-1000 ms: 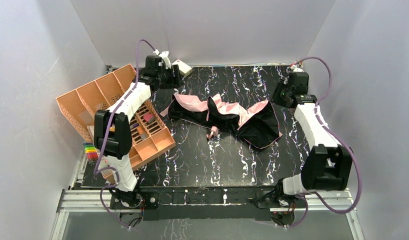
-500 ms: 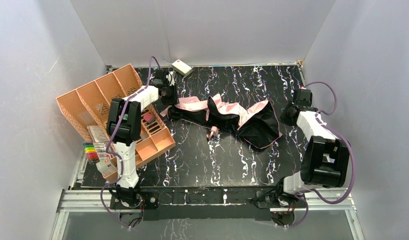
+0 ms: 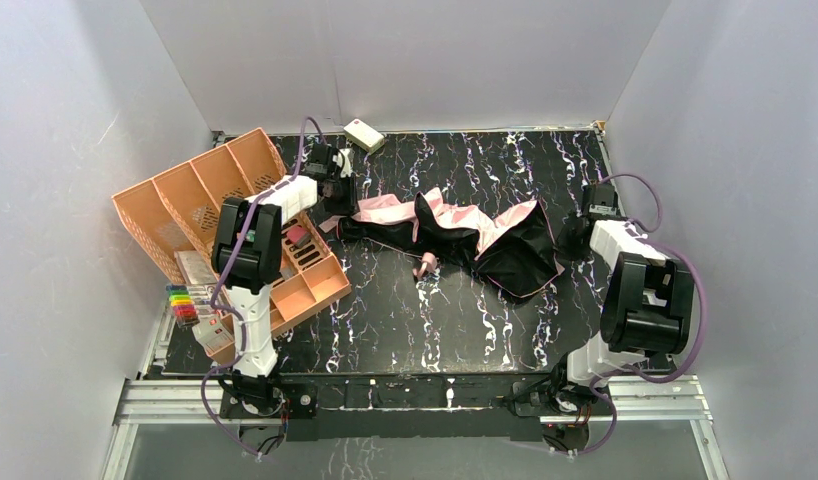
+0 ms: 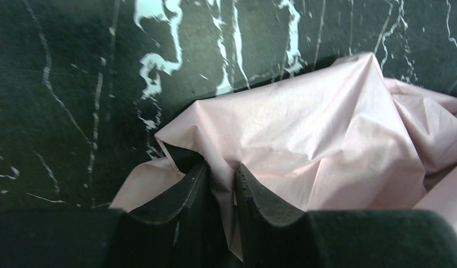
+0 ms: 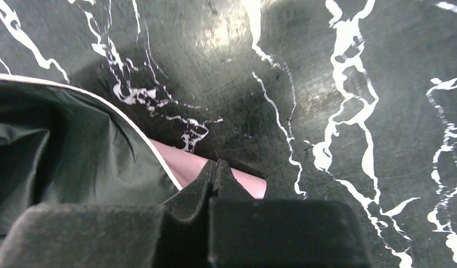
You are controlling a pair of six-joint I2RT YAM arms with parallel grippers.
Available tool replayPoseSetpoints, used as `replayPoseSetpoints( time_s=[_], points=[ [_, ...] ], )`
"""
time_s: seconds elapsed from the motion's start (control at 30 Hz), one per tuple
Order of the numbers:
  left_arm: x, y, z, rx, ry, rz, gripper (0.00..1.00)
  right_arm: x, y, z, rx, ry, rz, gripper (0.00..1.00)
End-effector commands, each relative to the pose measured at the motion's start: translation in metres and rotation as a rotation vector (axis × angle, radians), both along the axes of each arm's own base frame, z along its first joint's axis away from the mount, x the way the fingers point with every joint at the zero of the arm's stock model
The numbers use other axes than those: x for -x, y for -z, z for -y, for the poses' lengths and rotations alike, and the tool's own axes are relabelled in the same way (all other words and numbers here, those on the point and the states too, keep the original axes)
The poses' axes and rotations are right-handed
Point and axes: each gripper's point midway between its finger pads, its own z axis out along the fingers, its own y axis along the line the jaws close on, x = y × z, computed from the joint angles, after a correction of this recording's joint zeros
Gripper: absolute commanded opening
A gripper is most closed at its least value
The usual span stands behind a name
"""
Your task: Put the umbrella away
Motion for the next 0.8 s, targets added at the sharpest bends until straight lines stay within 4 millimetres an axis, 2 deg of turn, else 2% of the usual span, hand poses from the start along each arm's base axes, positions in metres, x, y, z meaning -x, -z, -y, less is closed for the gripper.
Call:
replayPoseSetpoints(
  time_s=[0.0,0.13,0.37,0.57,0.63,0.77],
  points=[
    [0.04,0.0,0.021,0.024,0.094,-0.069,0.23,0.002,0.004,-0.012,-0.055,-0.055,-0.002,0.01],
    [0.054,0.0,0.033,0.051,0.12,-0.08,0.23,0.007,0.011,-0.023,-0.108,-0.09,-0.02,0.01],
    [0.067,0.002,0.062,0.087,0.181,-0.077,0.22,0.019,0.025,-0.051,-0.189,-0.159,-0.052,0.01],
    [0.075,0.001,0.096,0.116,0.249,-0.072,0.22,0.027,0.033,-0.088,-0.223,-0.236,-0.081,0.02],
    [0.079,-0.001,0.109,0.128,0.284,-0.069,0.22,0.031,0.035,-0.108,-0.238,-0.279,-0.086,0.03],
    [0.091,-0.006,0.139,0.157,0.36,-0.059,0.22,0.029,0.035,-0.134,-0.285,-0.323,-0.072,0.03]
  ],
)
